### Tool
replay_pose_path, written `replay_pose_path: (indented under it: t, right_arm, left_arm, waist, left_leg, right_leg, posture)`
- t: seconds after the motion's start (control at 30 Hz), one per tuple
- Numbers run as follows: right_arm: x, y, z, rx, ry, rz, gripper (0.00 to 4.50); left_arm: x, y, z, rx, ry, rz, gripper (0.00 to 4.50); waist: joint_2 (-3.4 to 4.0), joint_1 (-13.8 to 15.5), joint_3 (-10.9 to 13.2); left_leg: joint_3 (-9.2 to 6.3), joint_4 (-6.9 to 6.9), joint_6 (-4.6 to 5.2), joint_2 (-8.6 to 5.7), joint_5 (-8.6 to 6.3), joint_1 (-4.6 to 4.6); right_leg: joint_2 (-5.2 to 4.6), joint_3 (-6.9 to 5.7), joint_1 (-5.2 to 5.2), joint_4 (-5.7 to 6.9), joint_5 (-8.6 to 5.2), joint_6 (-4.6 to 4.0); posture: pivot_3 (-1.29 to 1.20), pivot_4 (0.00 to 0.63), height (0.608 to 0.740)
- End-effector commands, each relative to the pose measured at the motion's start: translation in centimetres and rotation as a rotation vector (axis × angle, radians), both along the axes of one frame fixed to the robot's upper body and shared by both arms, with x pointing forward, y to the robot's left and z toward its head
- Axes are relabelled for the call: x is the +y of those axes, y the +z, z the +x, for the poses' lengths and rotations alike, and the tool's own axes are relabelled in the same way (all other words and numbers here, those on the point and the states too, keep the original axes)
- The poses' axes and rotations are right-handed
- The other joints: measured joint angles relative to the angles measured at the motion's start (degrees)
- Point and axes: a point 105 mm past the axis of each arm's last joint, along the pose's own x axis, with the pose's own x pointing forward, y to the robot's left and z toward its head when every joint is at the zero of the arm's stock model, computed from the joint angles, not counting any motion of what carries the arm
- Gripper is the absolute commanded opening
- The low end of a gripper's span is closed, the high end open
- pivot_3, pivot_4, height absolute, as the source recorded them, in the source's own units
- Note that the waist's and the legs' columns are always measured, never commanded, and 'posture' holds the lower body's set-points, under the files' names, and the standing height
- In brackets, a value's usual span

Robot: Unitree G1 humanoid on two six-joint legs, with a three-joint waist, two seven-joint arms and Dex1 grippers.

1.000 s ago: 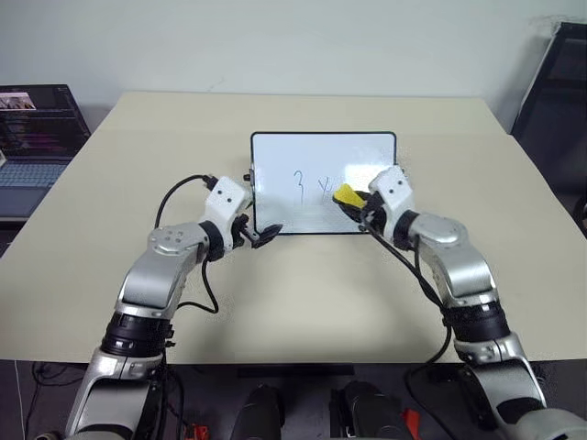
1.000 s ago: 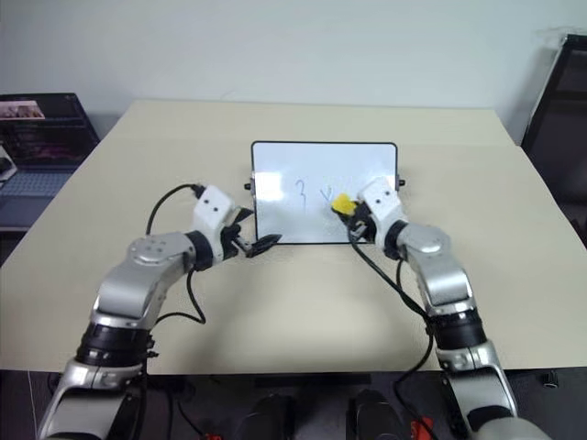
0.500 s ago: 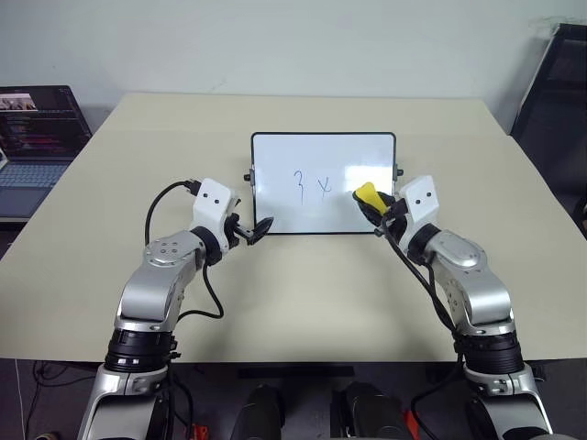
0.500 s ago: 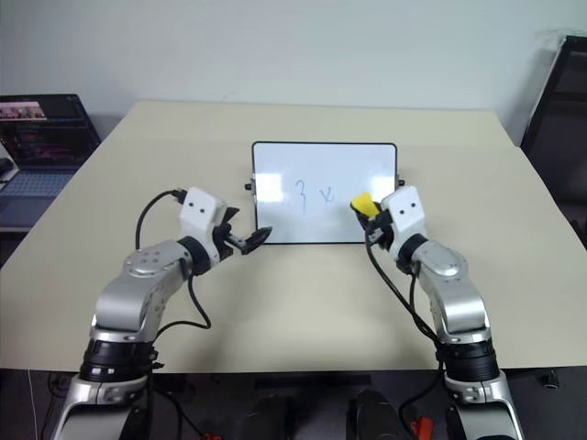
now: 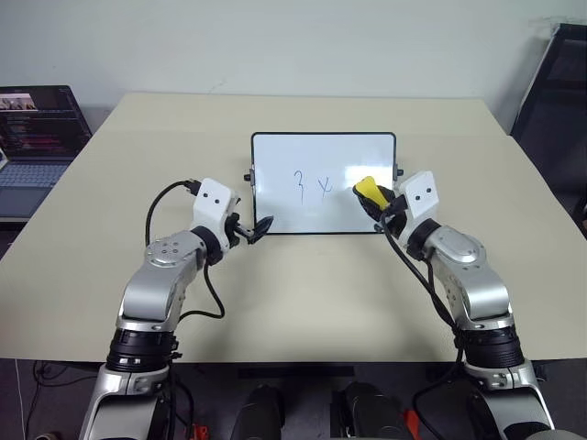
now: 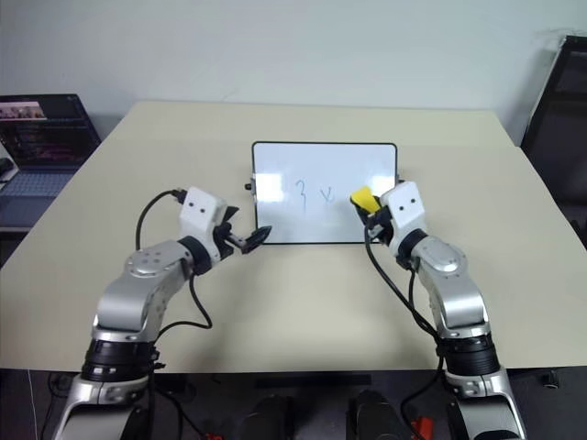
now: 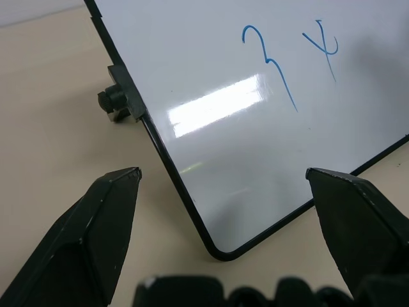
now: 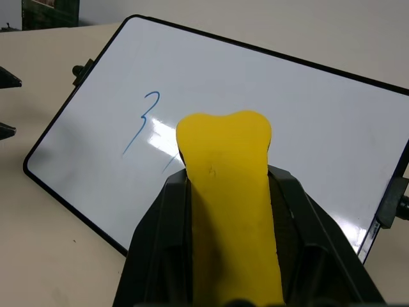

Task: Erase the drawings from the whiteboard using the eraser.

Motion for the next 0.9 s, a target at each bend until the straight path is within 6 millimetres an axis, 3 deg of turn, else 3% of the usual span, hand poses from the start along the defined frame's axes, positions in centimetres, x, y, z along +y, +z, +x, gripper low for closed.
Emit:
replay_pose_path:
  t: [0.03, 0.47, 0.9]
  right_arm:
    - [0.1, 0.4, -0.9, -0.028, 0.029, -0.017, 1.17]
    - [1.1, 0.6, -0.6, -0.04, 0.056, -0.124, 1.17]
    - [5.2, 1.7, 3.4, -0.034, 0.116, -0.368, 1.17]
  left_arm:
    - [-0.5, 1.1, 0.0, -0.045, -0.02, 0.018, 4.5]
    - [-1.7, 1.7, 0.5, -0.025, -0.124, 0.075, 4.5]
    - [-2.5, 2.5, 1.1, 0.035, -0.3, 0.203, 4.5]
  waist:
    - [0.0, 0.1, 0.0]
    - [0.0, 0.04, 0.0]
    - [0.0, -0.25, 0.01]
  left_leg:
    - [0.0, 0.0, 0.0, 0.0, 0.0, -0.01]
    - [0.05, 0.0, 0.0, 0.0, 0.0, 0.01]
    - [0.05, -0.01, 0.0, 0.0, 0.0, -0.01]
  right_leg:
    - [0.0, 0.01, 0.0, 0.0, 0.0, 0.0]
    - [0.03, -0.05, 0.0, 0.0, 0.0, 0.0]
    - [0.11, -0.07, -0.04, -0.02, 0.0, 0.0]
  posture:
    - [0.0, 0.15, 0.74]
    - [0.0, 0.15, 0.74]
    - [0.0, 0.15, 0.74]
